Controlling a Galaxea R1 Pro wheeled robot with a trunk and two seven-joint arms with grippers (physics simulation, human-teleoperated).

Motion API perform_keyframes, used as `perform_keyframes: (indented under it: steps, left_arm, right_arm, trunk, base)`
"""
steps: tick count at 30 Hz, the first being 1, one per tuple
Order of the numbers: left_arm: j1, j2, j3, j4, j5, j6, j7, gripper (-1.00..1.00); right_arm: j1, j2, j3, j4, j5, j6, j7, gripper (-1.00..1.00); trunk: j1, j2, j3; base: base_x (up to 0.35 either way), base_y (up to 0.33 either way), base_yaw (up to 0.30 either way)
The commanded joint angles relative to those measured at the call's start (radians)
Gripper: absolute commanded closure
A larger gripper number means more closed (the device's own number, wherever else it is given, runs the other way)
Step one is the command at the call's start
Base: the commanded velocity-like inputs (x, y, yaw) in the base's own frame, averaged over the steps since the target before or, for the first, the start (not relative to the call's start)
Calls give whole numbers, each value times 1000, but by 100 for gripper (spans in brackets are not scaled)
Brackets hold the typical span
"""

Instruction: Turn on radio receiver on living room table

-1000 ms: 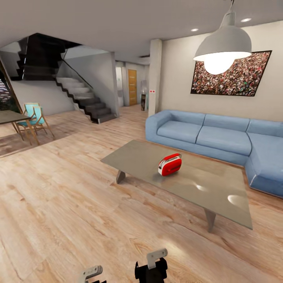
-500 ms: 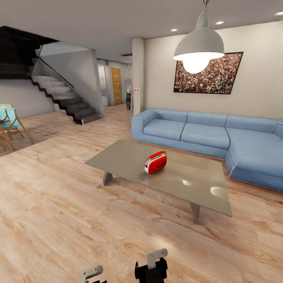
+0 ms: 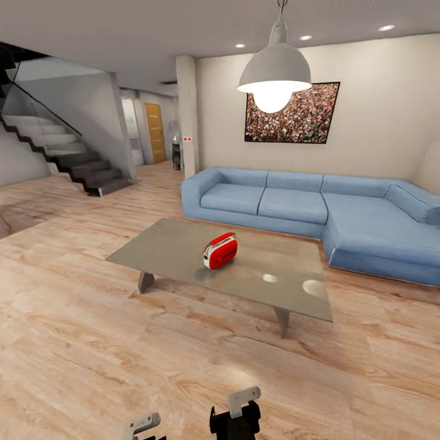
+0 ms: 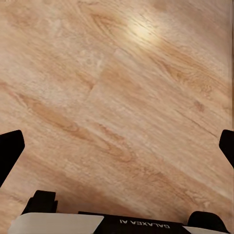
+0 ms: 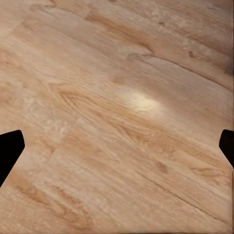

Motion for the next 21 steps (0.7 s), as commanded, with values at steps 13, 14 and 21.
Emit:
perform_keyframes:
  steps: [13,14,21]
  left_arm:
    - [0,-1,0,0,0,0,0,-100]
    - [0,-1,0,-1,0,0,0,-100]
    - [0,0,0,-1,0,0,0,-100]
  right_arm:
    - [0,0,-1,0,0,0,0,-100]
    - [0,0,-1,0,0,0,0,-100]
    - [0,0,-2,0,0,0,0,-100]
  trunk:
    - [0,0,-5]
    - [0,0,-5]
    - [0,0,-6]
  base:
    - [0,0,-250]
    - [0,0,-140]
    - [0,0,-46]
